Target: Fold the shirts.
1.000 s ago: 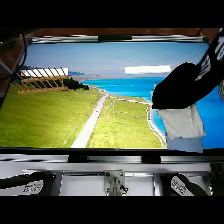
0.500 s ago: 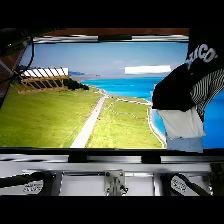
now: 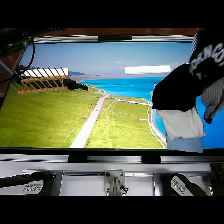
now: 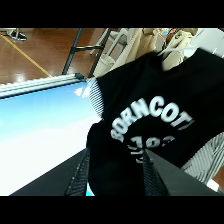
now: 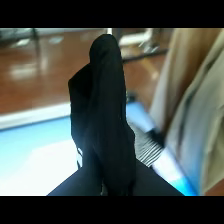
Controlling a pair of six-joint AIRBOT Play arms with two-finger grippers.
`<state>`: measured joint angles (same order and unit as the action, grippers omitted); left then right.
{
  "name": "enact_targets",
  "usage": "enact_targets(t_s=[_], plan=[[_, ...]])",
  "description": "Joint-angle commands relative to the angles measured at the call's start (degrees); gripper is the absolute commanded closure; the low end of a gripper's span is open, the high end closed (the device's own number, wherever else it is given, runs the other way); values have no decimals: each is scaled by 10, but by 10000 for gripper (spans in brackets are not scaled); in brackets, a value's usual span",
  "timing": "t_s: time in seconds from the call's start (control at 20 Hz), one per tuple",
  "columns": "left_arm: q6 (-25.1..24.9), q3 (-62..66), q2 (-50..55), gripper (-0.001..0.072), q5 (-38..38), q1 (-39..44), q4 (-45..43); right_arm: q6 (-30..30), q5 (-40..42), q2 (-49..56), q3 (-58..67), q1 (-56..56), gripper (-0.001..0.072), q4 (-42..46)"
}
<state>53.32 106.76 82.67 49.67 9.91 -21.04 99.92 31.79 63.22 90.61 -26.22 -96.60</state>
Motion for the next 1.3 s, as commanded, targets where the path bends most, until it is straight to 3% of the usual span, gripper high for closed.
enact_targets(t_s=[0.0,0.35,0.55,1.0,1.25], plan=[[-1,0,0,313,-1,0,-1,-97,-11,-18,46,0,639,234],[-1,0,6,313,-1,0,-2,-388,21,-18,87,-1,639,603],[-1,0,7,313,-1,0,-2,-641,51,-17,87,-1,639,786],[-1,0,25,312,11,0,-2,-651,102,-15,87,-8,639,861],[-1,0,33,312,51,0,-3,-636,215,-10,87,-42,639,833]])
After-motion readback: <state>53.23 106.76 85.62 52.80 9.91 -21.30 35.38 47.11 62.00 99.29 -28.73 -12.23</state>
